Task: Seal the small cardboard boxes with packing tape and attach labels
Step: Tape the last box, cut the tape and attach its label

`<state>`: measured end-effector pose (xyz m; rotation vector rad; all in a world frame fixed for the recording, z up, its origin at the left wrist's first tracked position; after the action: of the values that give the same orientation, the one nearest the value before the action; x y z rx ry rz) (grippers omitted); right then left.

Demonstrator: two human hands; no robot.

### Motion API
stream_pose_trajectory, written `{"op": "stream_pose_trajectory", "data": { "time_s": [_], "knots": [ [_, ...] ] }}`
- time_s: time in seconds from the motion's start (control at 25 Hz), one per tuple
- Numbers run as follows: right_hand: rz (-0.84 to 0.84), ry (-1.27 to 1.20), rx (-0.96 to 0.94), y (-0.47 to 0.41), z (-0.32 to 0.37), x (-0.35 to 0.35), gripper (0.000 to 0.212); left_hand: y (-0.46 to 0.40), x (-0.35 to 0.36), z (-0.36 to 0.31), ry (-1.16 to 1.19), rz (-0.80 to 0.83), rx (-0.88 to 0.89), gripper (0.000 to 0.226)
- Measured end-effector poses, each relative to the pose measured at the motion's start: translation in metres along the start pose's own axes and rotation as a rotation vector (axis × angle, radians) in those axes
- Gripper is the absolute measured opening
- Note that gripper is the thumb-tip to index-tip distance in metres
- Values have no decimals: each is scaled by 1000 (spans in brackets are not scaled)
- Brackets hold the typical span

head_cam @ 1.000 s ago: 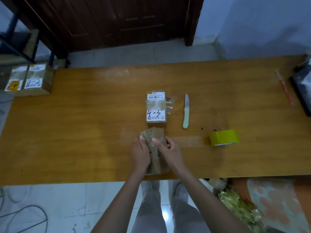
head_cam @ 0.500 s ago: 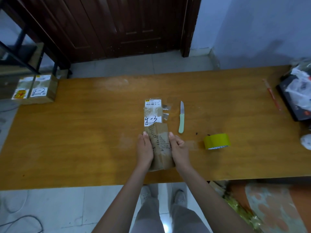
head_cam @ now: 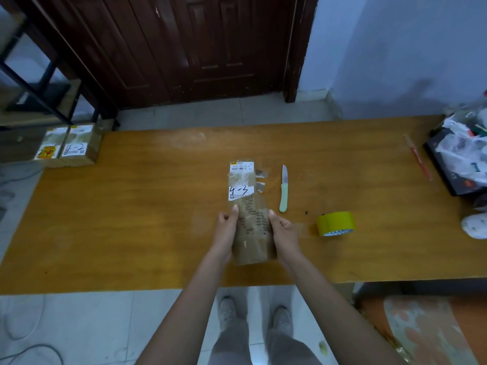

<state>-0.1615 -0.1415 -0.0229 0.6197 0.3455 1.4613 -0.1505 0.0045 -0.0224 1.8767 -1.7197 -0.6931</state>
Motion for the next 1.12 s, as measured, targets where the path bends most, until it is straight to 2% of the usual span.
{"op": "stream_pose_trajectory", "data": {
  "time_s": [0.08, 0.16, 0.28, 0.32, 0.44, 0.56, 0.64, 0.72, 0.84, 0.96, 1.04, 1.12],
  "knots": [
    [-18, 36, 20, -1, 3, -4, 38, 4, 3, 7, 66, 178, -86, 52],
    [6, 86, 13, -2, 7, -1, 42, 7, 9, 7, 12, 226, -27, 43],
    [67, 423, -116, 2, 16, 16, 69, 9, 10, -6, -73, 27, 124, 33],
    [62, 492, -146, 2, 18, 20, 70, 10, 7, -11, -111, -46, 171, 29],
    [6, 636, -253, 2, 25, 23, 47, 14, 0, -18, -249, -134, 276, 36],
    [-63, 747, -337, 2, 30, 23, 42, 15, -1, -23, -401, -159, 339, 45],
    [-49, 761, -328, 0, 32, 22, 41, 12, 0, -26, -425, -147, 338, 50],
    [-28, 738, -291, -3, 32, 21, 48, 10, -2, -30, -354, -70, 300, 52],
    [16, 615, -176, -6, 38, 16, 70, 11, -1, -24, -1, 152, 164, 54],
    [129, 443, -118, -13, 54, 20, 59, 12, -3, -23, 295, 289, 108, 59],
    [220, 208, -63, -13, 55, 28, 48, 9, -7, -24, 357, 307, 103, 63],
    [289, -6, -46, -12, 50, 36, 48, 6, -7, -29, 408, 303, 69, 65]
  ]
}}
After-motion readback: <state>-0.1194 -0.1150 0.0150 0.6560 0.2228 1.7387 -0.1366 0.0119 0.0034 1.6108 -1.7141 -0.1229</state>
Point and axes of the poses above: each hand's wrist, its own y-axis away from the middle knuckle, its own x-axis out of the palm, z = x × y, the point moved 4 cm from there along -y, towards the middle knuckle, and after that the axes turned 7 degrees about z, right-handed, at the moved point
